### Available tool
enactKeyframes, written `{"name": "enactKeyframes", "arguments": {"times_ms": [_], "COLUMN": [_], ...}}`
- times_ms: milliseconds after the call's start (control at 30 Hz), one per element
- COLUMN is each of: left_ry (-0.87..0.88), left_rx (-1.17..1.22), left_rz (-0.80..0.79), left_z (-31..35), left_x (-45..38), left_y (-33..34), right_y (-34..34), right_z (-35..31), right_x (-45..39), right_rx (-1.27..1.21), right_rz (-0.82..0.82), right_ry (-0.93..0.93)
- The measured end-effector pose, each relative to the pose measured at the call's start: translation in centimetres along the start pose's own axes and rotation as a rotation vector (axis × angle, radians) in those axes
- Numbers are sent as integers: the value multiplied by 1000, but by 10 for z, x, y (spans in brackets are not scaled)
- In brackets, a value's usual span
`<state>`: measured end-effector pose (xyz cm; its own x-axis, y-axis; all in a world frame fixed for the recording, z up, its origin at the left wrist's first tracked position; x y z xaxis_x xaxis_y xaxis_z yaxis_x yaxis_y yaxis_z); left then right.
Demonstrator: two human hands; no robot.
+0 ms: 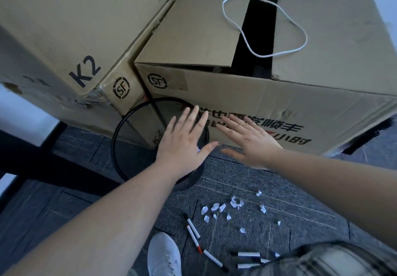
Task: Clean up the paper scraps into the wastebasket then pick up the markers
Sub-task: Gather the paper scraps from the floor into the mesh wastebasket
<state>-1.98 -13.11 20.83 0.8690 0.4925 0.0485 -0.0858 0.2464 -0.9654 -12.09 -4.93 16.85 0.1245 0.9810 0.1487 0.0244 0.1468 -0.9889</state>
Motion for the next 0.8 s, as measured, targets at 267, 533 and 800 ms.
{"name": "enactKeyframes", "arguments": {"times_ms": [267,533,800], "left_ry": [219,157,-81], "left_rx": [65,65,134], "left_rz": [-126,-283,-422], "left_z": [71,51,-11], "left_x": [1,32,89], "left_y": [95,213,312], "right_y": [97,217,310], "right_z": [26,33,33], "right_x": [64,112,161], "right_rx": [-71,-146,-122], "right_rz": [-90,-170,-320], "right_ry": [19,90,203]}}
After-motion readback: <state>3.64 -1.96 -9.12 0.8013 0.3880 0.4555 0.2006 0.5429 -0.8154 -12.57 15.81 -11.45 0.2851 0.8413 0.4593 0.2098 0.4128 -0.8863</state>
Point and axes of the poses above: each hand's wrist, its own x-axis away from the middle knuckle, its own y-axis out of the palm, z = x × y, the point moved 9 cm from there along -x, towards the middle knuckle, and after that the axes turned 11 degrees about x, right-handed, at the moved point
